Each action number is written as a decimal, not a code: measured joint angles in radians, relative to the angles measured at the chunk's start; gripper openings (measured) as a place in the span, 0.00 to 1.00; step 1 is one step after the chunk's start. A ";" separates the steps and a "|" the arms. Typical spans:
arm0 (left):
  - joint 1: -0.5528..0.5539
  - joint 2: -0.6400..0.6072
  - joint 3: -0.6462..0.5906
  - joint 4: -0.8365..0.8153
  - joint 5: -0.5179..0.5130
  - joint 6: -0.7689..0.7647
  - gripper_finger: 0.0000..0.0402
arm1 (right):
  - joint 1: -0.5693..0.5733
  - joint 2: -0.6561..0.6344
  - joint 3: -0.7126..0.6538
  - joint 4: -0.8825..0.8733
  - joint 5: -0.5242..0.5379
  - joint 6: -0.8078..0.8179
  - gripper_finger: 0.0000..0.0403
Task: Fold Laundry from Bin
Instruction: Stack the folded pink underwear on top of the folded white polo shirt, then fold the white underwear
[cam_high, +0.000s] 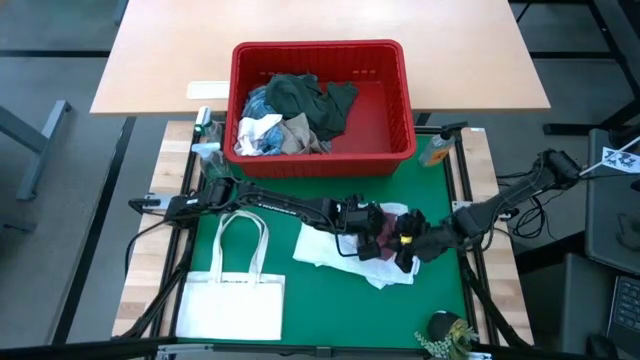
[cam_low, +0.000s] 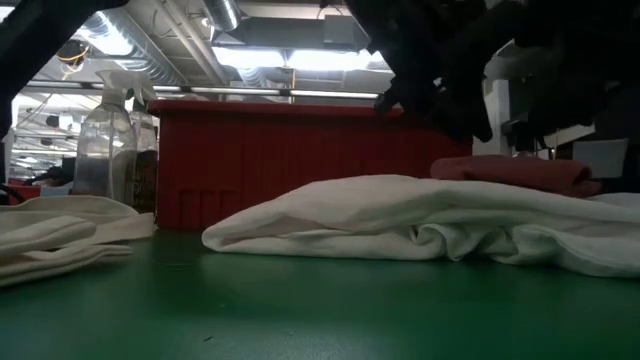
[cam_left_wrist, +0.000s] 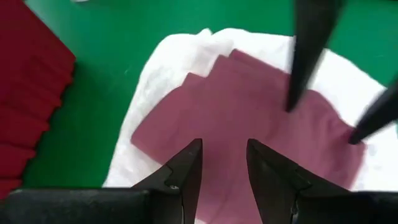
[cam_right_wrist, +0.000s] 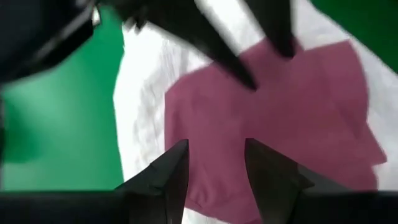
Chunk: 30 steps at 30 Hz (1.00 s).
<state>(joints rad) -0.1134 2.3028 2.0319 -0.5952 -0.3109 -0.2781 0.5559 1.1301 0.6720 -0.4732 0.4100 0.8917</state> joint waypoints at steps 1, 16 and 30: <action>0.003 0.003 0.000 0.001 0.000 0.000 0.30 | 0.011 0.018 0.000 0.000 0.010 0.002 0.38; 0.016 -0.068 0.036 -0.110 -0.016 0.000 0.30 | 0.027 0.078 0.000 0.002 -0.018 -0.010 0.38; 0.188 -0.195 0.285 -0.587 -0.165 -0.002 0.30 | 0.027 0.023 0.000 0.009 -0.029 -0.067 0.38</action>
<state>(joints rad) 0.0745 2.1076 2.3173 -1.1826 -0.4762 -0.2804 0.5827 1.1532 0.6724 -0.4646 0.3807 0.8244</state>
